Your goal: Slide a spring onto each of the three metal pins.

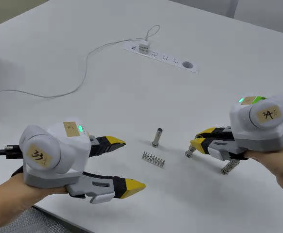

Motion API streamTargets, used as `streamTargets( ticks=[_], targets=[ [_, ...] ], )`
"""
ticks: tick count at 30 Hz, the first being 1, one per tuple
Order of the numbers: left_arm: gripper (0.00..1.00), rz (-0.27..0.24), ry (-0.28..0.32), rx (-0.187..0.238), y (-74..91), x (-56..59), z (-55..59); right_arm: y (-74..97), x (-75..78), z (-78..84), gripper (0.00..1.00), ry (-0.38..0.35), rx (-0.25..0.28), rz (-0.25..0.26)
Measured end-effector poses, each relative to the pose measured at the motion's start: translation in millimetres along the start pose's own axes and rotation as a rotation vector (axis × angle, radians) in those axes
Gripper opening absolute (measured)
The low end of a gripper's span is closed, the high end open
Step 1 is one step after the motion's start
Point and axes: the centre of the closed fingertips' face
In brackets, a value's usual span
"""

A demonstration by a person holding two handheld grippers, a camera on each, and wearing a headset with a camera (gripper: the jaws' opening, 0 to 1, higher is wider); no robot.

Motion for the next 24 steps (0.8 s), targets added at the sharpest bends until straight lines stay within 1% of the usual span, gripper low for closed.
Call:
streamTargets(
  ticks=[3, 7, 12, 15, 18, 22, 24],
  targets=[
    [0.59, 0.001, 0.001, -0.003, -0.7, -0.2, 1.0, -3.3, -0.6, 3.3, 0.11, -0.004, -0.014, 0.000],
    [0.60, 0.013, -0.014, -0.005, -1.6, 2.9, 0.9, -7.9, -0.1, 6.2, 0.11, -0.010, -0.027, 0.001],
    [0.60, 0.018, -0.021, -0.022, -2.3, 3.6, 3.9, -11.8, -0.1, 8.0, 0.11, -0.006, -0.040, 0.001],
    [0.60, 0.019, -0.018, -0.021, -2.4, 3.7, 3.6, -12.9, -0.4, 9.2, 0.11, -0.005, -0.045, 0.002],
    [0.60, 0.019, -0.009, -0.008, -2.1, 3.6, 0.9, -15.7, 0.1, 12.5, 0.11, 0.000, -0.056, -0.001],
    [0.60, 0.017, -0.011, -0.027, -2.8, 2.9, 4.6, -16.1, 2.2, 10.8, 0.11, -0.006, -0.048, 0.003],
    [0.60, 0.018, -0.011, -0.030, -3.2, 3.1, 5.2, -16.3, 2.4, 10.8, 0.11, -0.007, -0.049, 0.003]
  ],
)
Point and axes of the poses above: the centre of the closed fingertips' face, and the gripper's own axes: y roughly backward along the fingers, x roughly to its right, z roughly out of its underside, and after that the axes turned 1 degree about -z, right-handed
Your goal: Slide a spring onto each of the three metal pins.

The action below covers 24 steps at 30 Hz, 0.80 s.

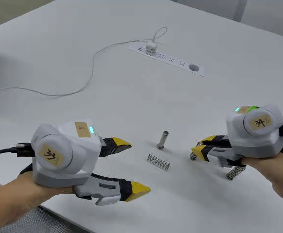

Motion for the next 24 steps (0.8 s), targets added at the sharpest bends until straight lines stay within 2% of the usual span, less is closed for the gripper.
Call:
streamTargets(
  ticks=[5, 8, 12, 15, 17, 18, 20, 21, 23, 24],
  targets=[
    [0.60, 0.002, 0.002, -0.007, -0.7, 0.4, 1.9, 3.5, 1.0, -0.8, 0.12, 0.012, 0.007, 0.018],
    [0.59, -0.001, 0.014, -0.014, -1.0, -1.1, 4.3, 11.8, 0.5, -8.3, 0.13, -0.021, 0.049, 0.017],
    [0.59, -0.004, 0.018, -0.019, -0.7, -1.4, 5.4, 24.3, 2.7, -16.4, 0.15, -0.013, 0.085, 0.039],
    [0.59, -0.004, 0.019, -0.027, -1.0, -0.9, 7.3, 35.9, 2.3, -27.4, 0.15, -0.015, 0.136, 0.052],
    [0.59, -0.001, 0.020, -0.028, -1.2, -0.3, 7.6, 39.3, -5.3, -33.9, 0.15, -0.026, 0.167, 0.031],
    [0.59, -0.001, 0.019, -0.031, -1.3, -0.1, 8.2, 38.4, -13.9, -36.1, 0.15, -0.020, 0.178, 0.003],
    [0.58, -0.001, 0.018, -0.037, -1.2, -0.1, 9.2, 34.9, -26.8, -35.9, 0.15, -0.001, 0.179, -0.032],
    [0.58, -0.001, 0.021, -0.036, -1.0, -0.1, 9.1, 32.0, -33.5, -34.0, 0.15, 0.016, 0.170, -0.050],
    [0.58, -0.007, 0.024, -0.032, -0.2, -1.1, 8.2, 20.7, -46.5, -23.4, 0.15, 0.108, 0.119, -0.067],
    [0.58, -0.009, 0.025, -0.030, 0.0, -1.6, 8.0, 16.8, -50.1, -20.6, 0.15, 0.115, 0.108, -0.071]
  ],
)
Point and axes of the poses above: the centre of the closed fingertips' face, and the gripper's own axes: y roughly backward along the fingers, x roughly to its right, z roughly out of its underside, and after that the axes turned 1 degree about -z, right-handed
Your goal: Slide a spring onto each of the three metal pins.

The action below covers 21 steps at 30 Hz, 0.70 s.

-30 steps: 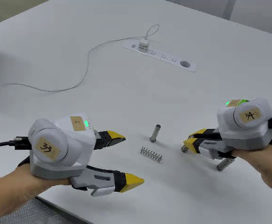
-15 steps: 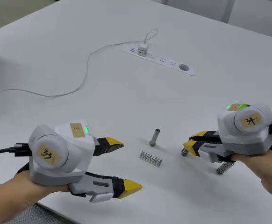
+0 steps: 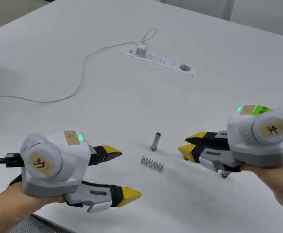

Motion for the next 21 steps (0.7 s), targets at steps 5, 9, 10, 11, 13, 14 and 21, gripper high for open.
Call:
streamTargets(
  ticks=[5, 9, 10, 11, 13, 14, 21],
  targets=[
    [0.58, -0.009, 0.007, -0.001, 0.4, -2.3, 0.6, -21.9, -16.1, 7.2, 0.15, -0.045, -0.011, -0.051],
    [0.58, -0.008, 0.013, -0.007, -0.2, -2.4, 2.4, -34.3, -23.1, 11.5, 0.15, -0.049, -0.032, -0.086],
    [0.58, -0.008, 0.013, -0.010, -0.2, -2.3, 3.0, -36.0, -24.5, 12.7, 0.15, -0.051, -0.037, -0.096],
    [0.58, -0.008, 0.012, -0.012, -0.3, -2.3, 3.4, -38.0, -25.9, 14.0, 0.15, -0.052, -0.044, -0.104],
    [0.57, -0.008, 0.014, -0.012, -0.2, -2.0, 3.3, -42.1, -27.8, 16.7, 0.15, -0.043, -0.056, -0.116],
    [0.57, -0.008, 0.014, -0.010, 0.0, -2.0, 3.1, -44.5, -28.7, 18.8, 0.15, -0.037, -0.066, -0.125],
    [0.57, -0.007, 0.026, 0.001, 0.7, -1.7, 0.9, -54.6, -27.6, 21.7, 0.15, -0.019, -0.087, -0.140]
  ],
)
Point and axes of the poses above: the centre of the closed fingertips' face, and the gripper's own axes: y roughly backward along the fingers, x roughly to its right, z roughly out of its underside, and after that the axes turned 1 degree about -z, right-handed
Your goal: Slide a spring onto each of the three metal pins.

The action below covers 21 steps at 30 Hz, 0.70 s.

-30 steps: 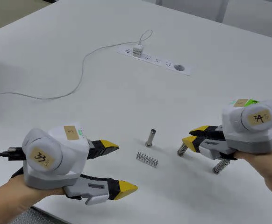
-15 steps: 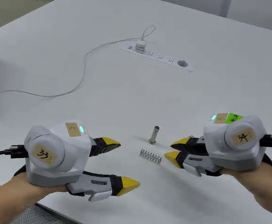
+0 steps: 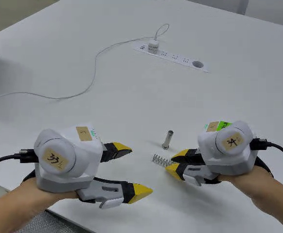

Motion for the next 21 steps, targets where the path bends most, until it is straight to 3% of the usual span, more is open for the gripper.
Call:
streamTargets(
  ticks=[8, 13, 17, 21],
  targets=[
    [0.57, 0.003, -0.004, -0.012, -0.5, 0.5, 2.5, -1.0, -1.4, 0.7, 0.12, -0.013, 0.001, -0.012],
    [0.53, -0.002, -0.019, -0.002, 0.1, 0.6, -0.3, 0.3, -2.5, 1.3, 0.11, 0.018, -0.005, -0.010],
    [0.53, -0.007, -0.013, -0.004, -0.2, -0.6, 0.0, 9.5, -3.0, -2.1, 0.10, 0.023, 0.012, -0.006],
    [0.53, -0.006, -0.023, 0.019, -0.3, 0.4, -4.4, 23.1, -3.1, -1.7, 0.10, 0.075, 0.013, 0.017]
  ],
)
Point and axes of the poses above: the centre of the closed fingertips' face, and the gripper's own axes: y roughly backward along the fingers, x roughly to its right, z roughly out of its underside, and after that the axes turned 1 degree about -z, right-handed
